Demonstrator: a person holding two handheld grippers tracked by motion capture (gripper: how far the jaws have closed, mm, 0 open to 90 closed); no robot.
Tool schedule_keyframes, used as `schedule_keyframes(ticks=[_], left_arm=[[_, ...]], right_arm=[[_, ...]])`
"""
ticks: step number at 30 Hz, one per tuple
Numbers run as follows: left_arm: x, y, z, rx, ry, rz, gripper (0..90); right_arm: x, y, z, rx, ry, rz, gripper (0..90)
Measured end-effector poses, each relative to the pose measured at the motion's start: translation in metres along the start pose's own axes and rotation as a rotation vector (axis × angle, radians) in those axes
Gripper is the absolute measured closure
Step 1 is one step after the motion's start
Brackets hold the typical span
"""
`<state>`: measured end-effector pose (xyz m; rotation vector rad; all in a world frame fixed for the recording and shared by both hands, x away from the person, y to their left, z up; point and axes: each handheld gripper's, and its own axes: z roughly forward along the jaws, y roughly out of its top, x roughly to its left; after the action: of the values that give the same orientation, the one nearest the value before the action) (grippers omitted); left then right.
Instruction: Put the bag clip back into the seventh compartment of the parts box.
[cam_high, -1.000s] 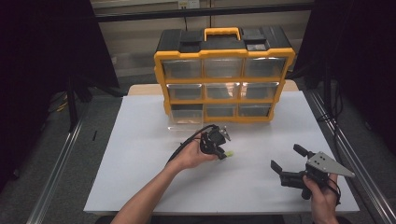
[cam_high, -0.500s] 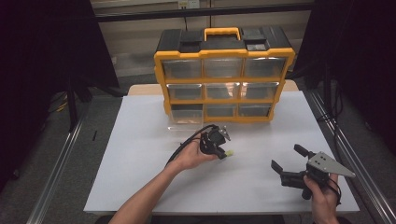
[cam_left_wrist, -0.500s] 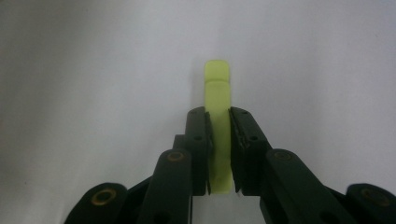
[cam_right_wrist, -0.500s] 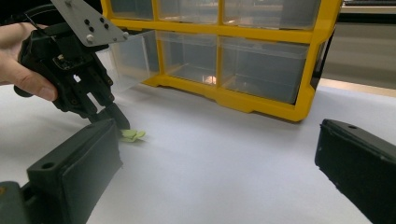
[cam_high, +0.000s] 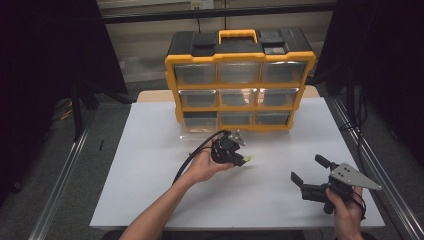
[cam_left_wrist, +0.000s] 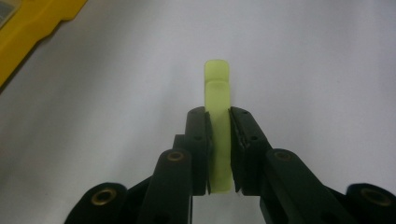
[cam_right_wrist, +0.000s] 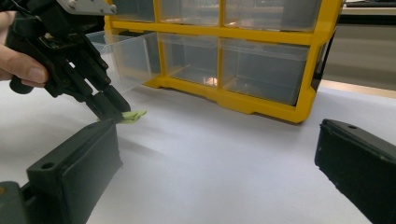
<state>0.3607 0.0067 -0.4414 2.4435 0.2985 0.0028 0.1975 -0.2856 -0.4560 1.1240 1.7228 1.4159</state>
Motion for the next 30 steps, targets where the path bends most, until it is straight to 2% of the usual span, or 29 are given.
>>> schedule_keyframes(ticks=[1,2,3,4,5,8,9,10,13,15,16,18,21,23,25,30], left_arm=[[0.000,0.001,-0.002,0.006,-0.005,0.005,78.4],[0.001,0.002,-0.005,0.011,-0.030,0.015,78.4],[-0.002,0.001,-0.006,-0.007,-0.005,0.011,78.4],[-0.001,0.002,-0.009,0.002,-0.031,0.019,78.4],[-0.003,0.002,-0.009,-0.019,-0.008,0.019,78.4],[-0.003,0.003,-0.012,-0.029,-0.025,0.024,78.4],[-0.004,0.003,-0.013,-0.042,-0.019,0.022,78.4],[-0.004,0.005,-0.016,-0.032,-0.044,0.030,78.4],[-0.008,0.005,-0.019,-0.074,-0.020,0.027,78.4],[-0.010,0.007,-0.024,-0.071,-0.024,0.038,78.4],[-0.012,0.007,-0.027,-0.086,-0.012,0.039,78.4],[-0.012,0.007,-0.031,-0.110,-0.015,0.040,78.4],[-0.014,0.007,-0.036,-0.120,-0.022,0.046,78.4],[-0.016,0.007,-0.039,-0.138,-0.010,0.050,78.4],[-0.016,0.008,-0.045,-0.130,-0.015,0.060,78.4],[-0.013,0.007,-0.057,-0.179,-0.010,0.032,78.4]], right_arm=[[0.000,0.000,0.000,0.002,-0.003,0.001,0.0],[0.000,0.000,0.000,-0.001,-0.001,0.001,0.0],[0.000,0.000,0.000,0.002,-0.001,0.003,0.0],[0.000,0.000,0.000,0.001,0.000,0.000,0.0],[0.000,0.000,0.000,0.000,0.000,-0.003,0.0],[0.000,0.000,0.000,-0.001,0.001,-0.005,0.0],[0.000,0.000,0.000,0.001,0.005,-0.003,0.0],[0.000,0.000,0.000,0.001,0.006,-0.006,0.0],[0.000,0.000,-0.001,0.000,0.005,-0.009,0.0],[0.000,0.000,-0.001,-0.002,-0.001,-0.001,0.0],[0.000,0.000,-0.001,-0.002,-0.001,0.005,0.0],[0.000,0.000,-0.001,-0.003,-0.002,0.002,0.0],[0.001,0.000,0.000,-0.001,0.002,0.002,0.0],[0.002,0.000,0.000,-0.002,0.006,-0.002,0.0],[0.001,0.000,-0.001,-0.008,0.005,-0.007,0.0],[0.000,0.000,-0.002,-0.009,0.002,0.008,0.0]])
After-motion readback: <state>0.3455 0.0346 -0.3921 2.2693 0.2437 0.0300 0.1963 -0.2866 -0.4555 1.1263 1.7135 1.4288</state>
